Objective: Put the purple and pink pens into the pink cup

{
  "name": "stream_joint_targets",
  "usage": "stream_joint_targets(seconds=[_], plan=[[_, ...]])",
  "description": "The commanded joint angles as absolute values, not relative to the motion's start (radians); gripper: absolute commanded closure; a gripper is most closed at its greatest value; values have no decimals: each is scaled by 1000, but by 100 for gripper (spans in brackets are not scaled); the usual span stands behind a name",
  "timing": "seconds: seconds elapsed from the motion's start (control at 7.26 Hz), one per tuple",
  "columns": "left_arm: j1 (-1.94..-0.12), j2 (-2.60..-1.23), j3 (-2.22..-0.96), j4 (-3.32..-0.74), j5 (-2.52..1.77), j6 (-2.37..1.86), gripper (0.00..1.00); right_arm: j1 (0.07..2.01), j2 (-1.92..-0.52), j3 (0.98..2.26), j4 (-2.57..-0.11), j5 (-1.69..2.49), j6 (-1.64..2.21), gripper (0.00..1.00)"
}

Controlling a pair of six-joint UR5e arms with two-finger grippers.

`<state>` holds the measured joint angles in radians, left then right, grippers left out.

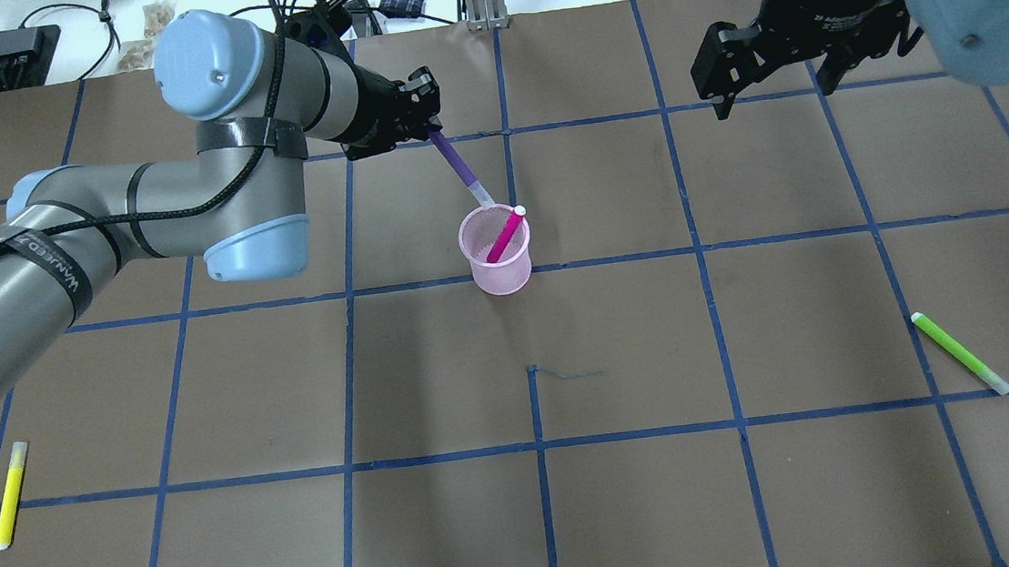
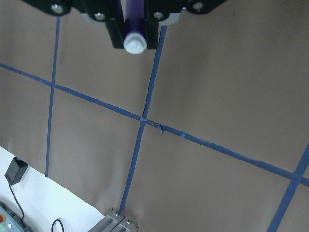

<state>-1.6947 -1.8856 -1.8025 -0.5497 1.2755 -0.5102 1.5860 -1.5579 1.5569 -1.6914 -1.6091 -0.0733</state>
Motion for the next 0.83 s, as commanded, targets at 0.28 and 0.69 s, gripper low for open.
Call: stream_joint_targets(seconds=[0.28, 0.69], plan=[[-1701, -1888, -1829, -551, 1328, -459, 100, 1586, -1558, 1558, -1690, -1612, -75, 0], [-1707, -1893, -1829, -552, 1330, -459, 99, 1586, -1560, 1551, -1681, -1621, -75, 0]])
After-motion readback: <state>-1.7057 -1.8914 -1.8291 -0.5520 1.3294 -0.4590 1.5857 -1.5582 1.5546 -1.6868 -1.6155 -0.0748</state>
